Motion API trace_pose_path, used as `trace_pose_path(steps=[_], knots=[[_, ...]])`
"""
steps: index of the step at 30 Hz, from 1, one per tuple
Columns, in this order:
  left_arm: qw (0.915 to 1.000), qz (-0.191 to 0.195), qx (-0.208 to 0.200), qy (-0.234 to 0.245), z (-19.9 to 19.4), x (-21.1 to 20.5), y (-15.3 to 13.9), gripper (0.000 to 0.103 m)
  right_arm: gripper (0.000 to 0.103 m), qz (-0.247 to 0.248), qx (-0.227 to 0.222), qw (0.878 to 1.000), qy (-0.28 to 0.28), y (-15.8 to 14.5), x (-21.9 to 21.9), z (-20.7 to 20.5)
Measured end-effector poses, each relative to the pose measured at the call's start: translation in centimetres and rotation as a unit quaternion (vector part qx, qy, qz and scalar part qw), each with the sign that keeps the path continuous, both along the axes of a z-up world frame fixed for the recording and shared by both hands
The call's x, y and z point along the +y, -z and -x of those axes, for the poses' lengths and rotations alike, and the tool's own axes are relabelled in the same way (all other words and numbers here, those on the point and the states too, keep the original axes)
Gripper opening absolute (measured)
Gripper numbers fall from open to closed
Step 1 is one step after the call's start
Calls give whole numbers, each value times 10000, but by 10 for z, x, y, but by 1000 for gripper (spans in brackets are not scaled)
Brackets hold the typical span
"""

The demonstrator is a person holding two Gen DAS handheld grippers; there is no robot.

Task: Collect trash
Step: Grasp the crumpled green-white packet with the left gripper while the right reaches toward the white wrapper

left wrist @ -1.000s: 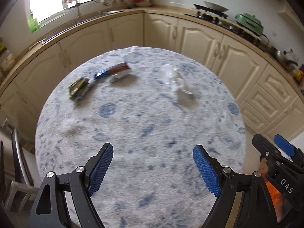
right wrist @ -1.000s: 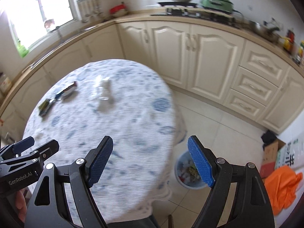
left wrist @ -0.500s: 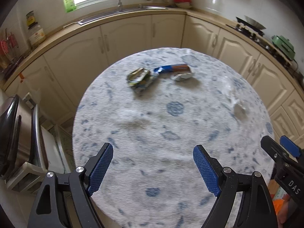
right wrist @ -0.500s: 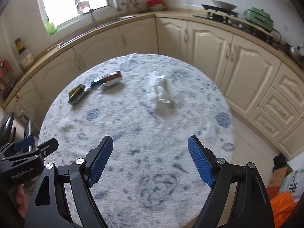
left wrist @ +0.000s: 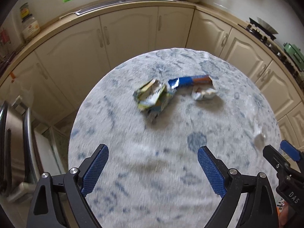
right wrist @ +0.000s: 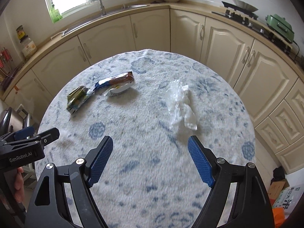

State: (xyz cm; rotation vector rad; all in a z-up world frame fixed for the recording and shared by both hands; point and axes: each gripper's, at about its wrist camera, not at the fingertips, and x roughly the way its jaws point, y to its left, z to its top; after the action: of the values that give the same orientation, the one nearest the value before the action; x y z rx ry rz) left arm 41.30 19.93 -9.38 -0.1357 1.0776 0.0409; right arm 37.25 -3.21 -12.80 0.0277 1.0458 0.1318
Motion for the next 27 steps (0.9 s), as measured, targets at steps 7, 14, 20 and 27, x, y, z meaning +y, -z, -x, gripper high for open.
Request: trace_pose_path(steps=[7,14,20,27], knots=[[9994,-142,308,9,-93,16,43,94,83,233,251,9994,-60,23,11,-57],[9994,108,337,49,-136,23,80,77,83,105,654,9977,-140,48,20,-98],[9996,215,61,171,-126,26,82,59,83,-132,893,9957,-220,53,39,-119],[9982,581,67,-150,-108,48,87,56,78,-413,1332,9895,-386,69,73,-146]])
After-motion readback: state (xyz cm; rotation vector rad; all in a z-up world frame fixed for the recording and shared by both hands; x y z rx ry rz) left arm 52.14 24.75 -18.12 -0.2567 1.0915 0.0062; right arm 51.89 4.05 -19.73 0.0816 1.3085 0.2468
